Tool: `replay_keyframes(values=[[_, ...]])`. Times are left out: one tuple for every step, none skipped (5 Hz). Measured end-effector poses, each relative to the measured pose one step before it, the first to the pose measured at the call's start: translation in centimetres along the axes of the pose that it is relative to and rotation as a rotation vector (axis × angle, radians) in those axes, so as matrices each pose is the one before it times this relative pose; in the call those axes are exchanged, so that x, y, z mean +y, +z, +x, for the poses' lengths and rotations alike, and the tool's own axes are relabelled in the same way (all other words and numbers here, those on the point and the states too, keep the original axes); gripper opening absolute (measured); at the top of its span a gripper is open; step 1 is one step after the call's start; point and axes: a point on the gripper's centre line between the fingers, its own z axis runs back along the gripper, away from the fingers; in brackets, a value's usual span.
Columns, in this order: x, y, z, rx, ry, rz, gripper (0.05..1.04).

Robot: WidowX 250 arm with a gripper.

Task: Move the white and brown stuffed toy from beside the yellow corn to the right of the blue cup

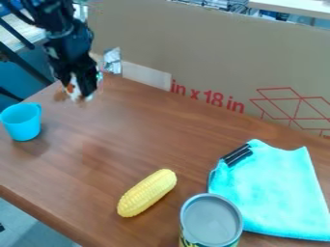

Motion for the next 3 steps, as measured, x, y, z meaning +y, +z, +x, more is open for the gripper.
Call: replay_keyframes(values=[[-0.27, -2.396, -0.325, 0.0595, -0.0115, -0.013, 0.602], [0.137, -2.233, -0.773, 0.0514, 0.0163, -0.0176, 0.602], [0.308, -0.652, -0.134, 0.0098, 0.0274, -0.0138, 0.647]])
